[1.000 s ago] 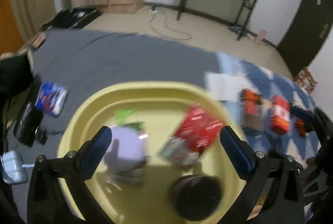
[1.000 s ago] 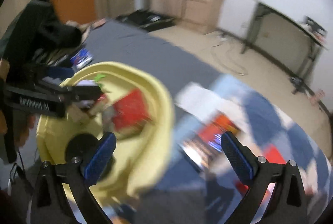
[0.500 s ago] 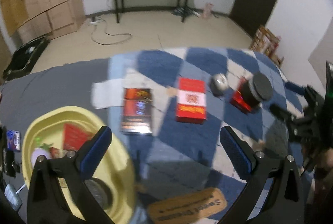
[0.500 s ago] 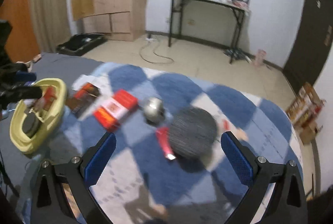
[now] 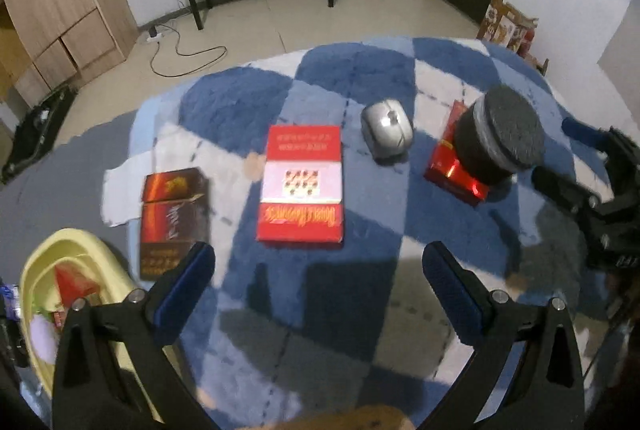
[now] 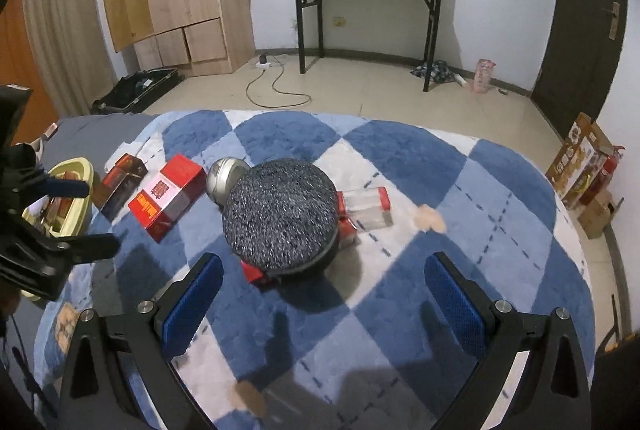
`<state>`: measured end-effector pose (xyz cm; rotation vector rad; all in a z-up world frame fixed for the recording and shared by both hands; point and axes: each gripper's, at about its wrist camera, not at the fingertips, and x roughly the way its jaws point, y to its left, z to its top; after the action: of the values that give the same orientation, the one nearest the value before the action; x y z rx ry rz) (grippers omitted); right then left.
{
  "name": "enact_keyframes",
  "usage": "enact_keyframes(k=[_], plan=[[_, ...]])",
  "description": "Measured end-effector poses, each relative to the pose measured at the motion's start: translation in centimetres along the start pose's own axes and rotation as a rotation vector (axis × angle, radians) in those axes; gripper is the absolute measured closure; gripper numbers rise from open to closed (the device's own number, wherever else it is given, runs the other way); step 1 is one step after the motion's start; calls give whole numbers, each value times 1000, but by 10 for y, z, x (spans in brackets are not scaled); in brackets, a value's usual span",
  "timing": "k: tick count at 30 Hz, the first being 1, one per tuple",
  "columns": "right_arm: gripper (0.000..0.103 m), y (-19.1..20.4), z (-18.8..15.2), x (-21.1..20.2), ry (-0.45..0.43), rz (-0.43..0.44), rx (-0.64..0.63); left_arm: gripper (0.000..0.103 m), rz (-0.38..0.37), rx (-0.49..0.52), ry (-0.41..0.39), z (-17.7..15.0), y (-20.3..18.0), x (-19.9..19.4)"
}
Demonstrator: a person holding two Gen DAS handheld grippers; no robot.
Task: Organize rigid objects
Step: 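Grasp the red-white Double Happiness box with the left tool while the right tool grasps the second black cylinder, then place the Double Happiness box and black cylinder into the yellow tray, open both tools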
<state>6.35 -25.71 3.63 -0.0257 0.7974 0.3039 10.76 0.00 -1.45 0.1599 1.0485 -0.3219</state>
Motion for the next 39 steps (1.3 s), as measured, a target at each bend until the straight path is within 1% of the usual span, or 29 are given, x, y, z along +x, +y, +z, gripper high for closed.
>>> enact_keyframes(k=[2, 6, 7, 9, 11, 13, 14, 15, 16, 17, 18, 20, 22, 23, 26, 28, 31, 33, 34, 35, 37, 39], plan=[[0, 1, 1, 8, -4, 7, -3, 0, -19, -12, 1, 4, 1, 8], [0, 2, 3, 24, -2, 22, -6, 0, 13, 10, 6, 7, 1, 29], [0, 3, 3, 29, 2, 26, -11, 0, 22, -2, 9, 8, 3, 35], [0, 3, 3, 37, 6, 15, -17, 0, -4, -48, 12, 11, 11, 47], [0, 3, 4, 41, -14, 16, -13, 1, -14, -77, 23, 12, 16, 58], [3, 4, 4, 47, -21, 12, -17, 7, -23, -85, 25, 13, 16, 63], [9, 4, 3, 52, -15, 17, -21, 18, -33, -74, 18, 13, 14, 65], [20, 4, 3, 56, -10, 25, -21, 32, -21, -59, 9, 13, 12, 66], [27, 5, 2, 59, -8, 34, -24, 37, 5, -45, -6, 13, 9, 65], [33, 6, 1, 61, -9, 37, -31, 46, 14, -37, -26, 12, 7, 64], [34, 6, 0, 62, -18, 36, -36, 46, 6, -40, -43, 12, 7, 61], [34, 3, -3, 58, -51, 59, -27, 46, -28, -44, -91, 11, 6, 51], [35, 0, -6, 50, -82, 63, -16, 46, -29, -24, -147, 11, 4, 35], [35, -2, -8, 45, -96, 68, -12, 46, -39, -22, -163, 11, 5, 28], [35, -5, -11, 27, -135, 79, -24, 46, -64, -35, -222, 10, 12, -3], [35, 3, -12, 13, -163, 95, -67, 46, -68, -60, -254, 8, 24, -25], [35, 29, -10, -2, -180, 157, -124, 46, -80, -108, -280, 0, 53, -59], [35, 52, -4, -9, -185, 203, -144, 46, -55, -131, -281, -9, 80, -77], [35, 64, -2, -12, -185, 227, -154, 46, -20, -152, -294, -18, 98, -90], [35, 75, 0, -13, -183, 246, -167, 46, -1, -173, -297, -26, 112, -98], [35, 107, 2, -13, -161, 301, -215, 46, 48, -239, -286, -42, 145, -113], [35, 136, 1, -13, -141, 338, -262, 46, 97, -303, -268, -61, 179, -126]])
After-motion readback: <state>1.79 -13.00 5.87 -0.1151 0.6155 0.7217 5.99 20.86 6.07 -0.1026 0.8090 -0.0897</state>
